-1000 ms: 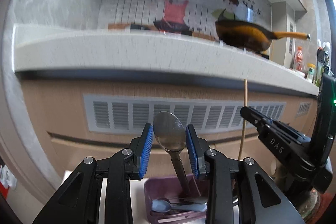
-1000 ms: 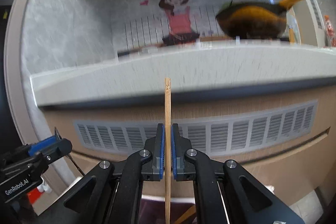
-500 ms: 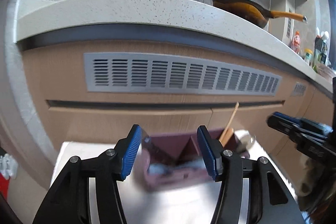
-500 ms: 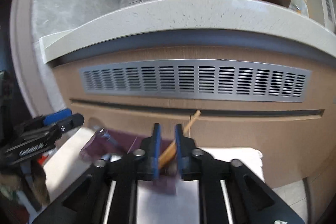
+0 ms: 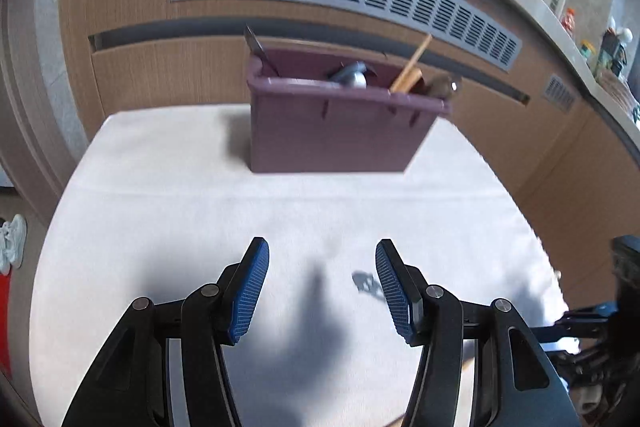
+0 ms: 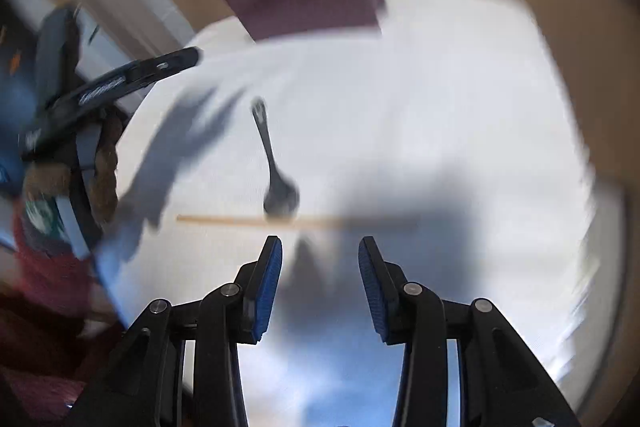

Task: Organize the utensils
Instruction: 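Grasp the smiley-handled metal spoon with the left tool while the right tool grasps the other chopstick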

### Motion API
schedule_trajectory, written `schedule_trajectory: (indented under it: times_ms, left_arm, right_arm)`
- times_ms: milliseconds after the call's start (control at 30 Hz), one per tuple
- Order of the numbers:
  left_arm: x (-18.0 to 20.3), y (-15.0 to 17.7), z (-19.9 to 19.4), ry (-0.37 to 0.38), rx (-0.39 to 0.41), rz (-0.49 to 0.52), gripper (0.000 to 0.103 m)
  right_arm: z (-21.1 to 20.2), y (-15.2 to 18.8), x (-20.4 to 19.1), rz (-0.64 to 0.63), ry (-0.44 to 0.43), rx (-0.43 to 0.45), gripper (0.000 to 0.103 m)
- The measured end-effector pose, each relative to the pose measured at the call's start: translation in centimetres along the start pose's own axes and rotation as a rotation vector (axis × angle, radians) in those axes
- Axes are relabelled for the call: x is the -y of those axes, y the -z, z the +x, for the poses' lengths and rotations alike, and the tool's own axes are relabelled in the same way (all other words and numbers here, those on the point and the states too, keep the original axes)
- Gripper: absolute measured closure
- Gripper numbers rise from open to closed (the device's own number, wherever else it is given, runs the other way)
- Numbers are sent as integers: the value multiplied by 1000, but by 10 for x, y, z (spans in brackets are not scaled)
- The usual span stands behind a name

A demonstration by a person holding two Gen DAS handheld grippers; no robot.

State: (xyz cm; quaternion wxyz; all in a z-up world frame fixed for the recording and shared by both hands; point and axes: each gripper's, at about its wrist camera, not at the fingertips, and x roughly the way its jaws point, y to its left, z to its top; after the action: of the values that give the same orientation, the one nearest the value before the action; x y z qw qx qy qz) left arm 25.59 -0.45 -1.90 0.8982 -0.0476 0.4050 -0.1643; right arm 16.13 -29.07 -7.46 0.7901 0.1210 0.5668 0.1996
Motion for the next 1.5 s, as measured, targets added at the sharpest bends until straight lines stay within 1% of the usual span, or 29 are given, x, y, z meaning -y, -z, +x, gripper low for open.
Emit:
schedule_trajectory:
  times_ms: [33, 67, 133, 233, 300, 367, 400, 433, 467, 500, 533, 600, 633, 667, 700, 733, 833, 900, 967, 1067, 1133, 1200, 1233, 1300, 1333, 1367, 1400, 1467, 1500]
  left_arm:
    - [2, 3, 1, 3, -8, 4, 47]
    - [2, 4, 1, 2, -12, 7, 47]
    - [4, 3, 2, 4, -17, 10, 47]
    - [4, 0, 7, 16, -31, 8, 47]
    - [9, -1, 14, 26, -47, 21, 47]
    - [15, -3, 22, 41, -61, 34, 47]
    - [20, -5, 27, 58, -71, 46, 47]
    - [23, -7, 31, 72, -78, 53, 47]
    - [29, -10, 39, 95, -93, 67, 47]
    - [37, -12, 48, 121, -110, 83, 47]
    - [41, -14, 55, 142, -125, 92, 47]
    - [51, -15, 73, 212, -182, 114, 47]
    - [54, -15, 82, 246, -219, 119, 47]
    - [54, -13, 91, 273, -260, 120, 47]
    - [54, -12, 96, 280, -282, 121, 47]
    - [52, -11, 94, 290, -269, 132, 47]
    - [40, -6, 85, 308, -303, 132, 47]
    - [29, 2, 74, 328, -317, 124, 47]
    - [17, 14, 58, 336, -333, 108, 47]
    - [7, 35, 33, 315, -352, 110, 47]
    - [5, 49, 18, 293, -362, 127, 47]
    - [5, 62, 2, 262, -375, 153, 47]
    - [4, 64, -2, 253, -377, 159, 47]
    - [4, 68, -10, 219, -368, 169, 47]
    - [5, 67, -12, 203, -354, 176, 47]
    - [8, 63, -15, 185, -324, 190, 47]
    - [12, 57, -15, 175, -300, 201, 47]
    - [20, 48, -13, 160, -260, 232, 47]
    - [26, 44, -11, 160, -247, 253, 47]
  right_arm:
    - [4, 1, 10, 67, -39, 3, 64]
    - [2, -4, 13, 105, -65, 33, 65]
    - [2, -13, 20, 165, -73, 64, 65]
    - [9, -28, 16, 170, -21, 106, 66]
    - [14, -41, 2, 110, 50, 120, 66]
    - [21, -46, -14, 12, 131, 125, 67]
    - [25, -46, -21, -40, 176, 130, 71]
    - [27, -46, -24, -69, 202, 136, 73]
    - [26, -44, -21, -85, 208, 139, 75]
    - [25, -45, -20, -102, 211, 136, 80]
    - [25, -45, -18, -114, 214, 132, 83]
    - [21, -46, -10, -118, 197, 122, 92]
    - [19, -46, -5, -112, 212, 117, 99]
    - [16, -45, 2, -111, 231, 118, 103]
    - [15, -44, 5, -112, 223, 121, 103]
    - [13, -42, 8, -107, 211, 120, 103]
    - [8, -34, 11, -107, 181, 120, 102]
    - [7, -35, 10, -85, 159, 122, 94]
    - [7, -38, 10, -50, 129, 120, 88]
    - [15, -44, 3, -25, 102, 113, 88]
    - [22, -51, -4, -28, 123, 125, 87]
    - [29, -59, -14, -45, 142, 126, 81]
    - [33, -62, -21, -63, 163, 135, 79]
    - [41, -67, -33, -111, 203, 139, 72]
    - [45, -69, -39, -145, 228, 140, 70]
    - [49, -68, -47, -187, 256, 139, 66]
    - [51, -67, -50, -215, 272, 139, 65]
    - [53, -62, -54, -286, 301, 138, 65]
    - [51, -59, -53, -309, 307, 135, 67]
